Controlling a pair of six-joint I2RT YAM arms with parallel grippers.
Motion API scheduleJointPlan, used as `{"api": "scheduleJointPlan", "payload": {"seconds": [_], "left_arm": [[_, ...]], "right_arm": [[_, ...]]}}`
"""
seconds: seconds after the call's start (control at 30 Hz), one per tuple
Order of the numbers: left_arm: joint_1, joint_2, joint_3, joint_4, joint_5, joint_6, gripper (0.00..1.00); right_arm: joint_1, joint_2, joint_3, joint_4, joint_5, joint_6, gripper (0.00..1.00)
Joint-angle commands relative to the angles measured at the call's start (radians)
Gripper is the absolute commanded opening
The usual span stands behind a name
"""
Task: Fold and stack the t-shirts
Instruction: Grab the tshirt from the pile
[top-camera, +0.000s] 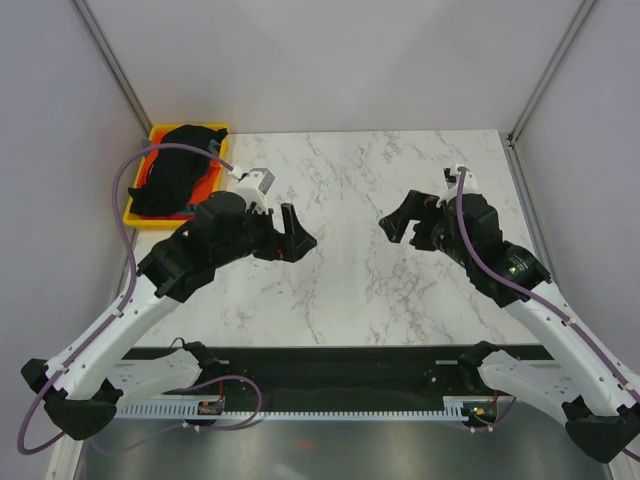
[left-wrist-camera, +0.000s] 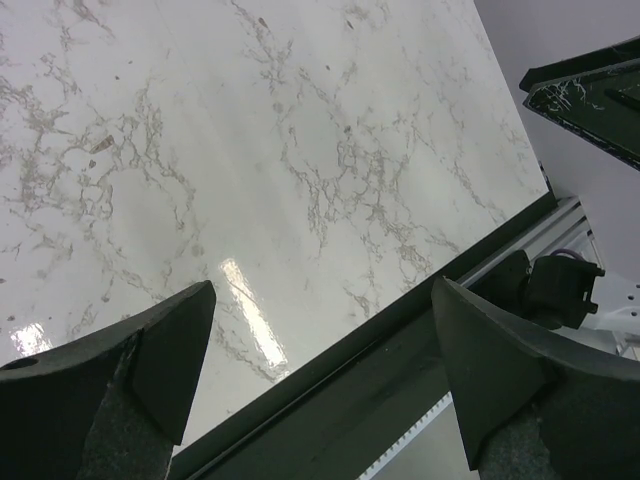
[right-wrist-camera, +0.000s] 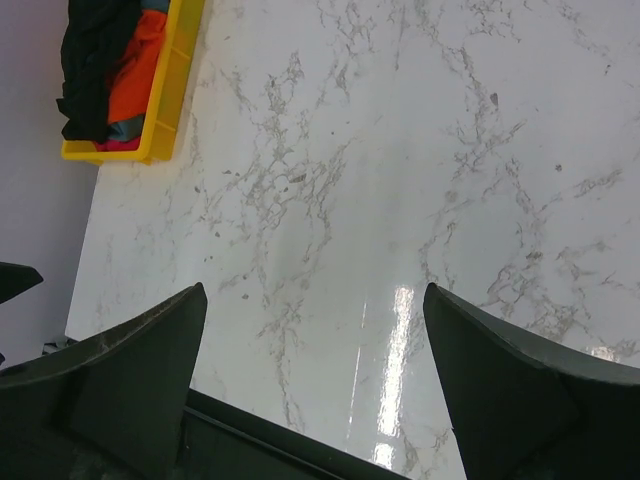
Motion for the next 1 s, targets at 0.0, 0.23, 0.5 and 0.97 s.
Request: {"api": "scheduleJointPlan", "payload": {"seconds": [0.0,0.23,0.5,0.97], "left_arm": [[-0.002,-0.012,0.033,0.007,-0.047,0.040,0.97],[0.059,0.170,0.185,-0.003,-0.356,0.176,0.96],[0.482,0.427,0.414,-0.024,-0.446,0.139,0.92],[0.837,0.919,0.669,-0.006,-0.390,0.116,0.74]], "right_arm": [[0.003,-0.005,-0.014,0.037,-0.008,0.016,0.98],[0.003,-0.002,-0.031,0.052,0.006,-0.002,0.98],[0.005,-0.013,-0.066,0.110,-0.090,-0.131,0.98],[0.002,-0.004,-0.039,0.146,-0.104,-0.172,0.98]]}}
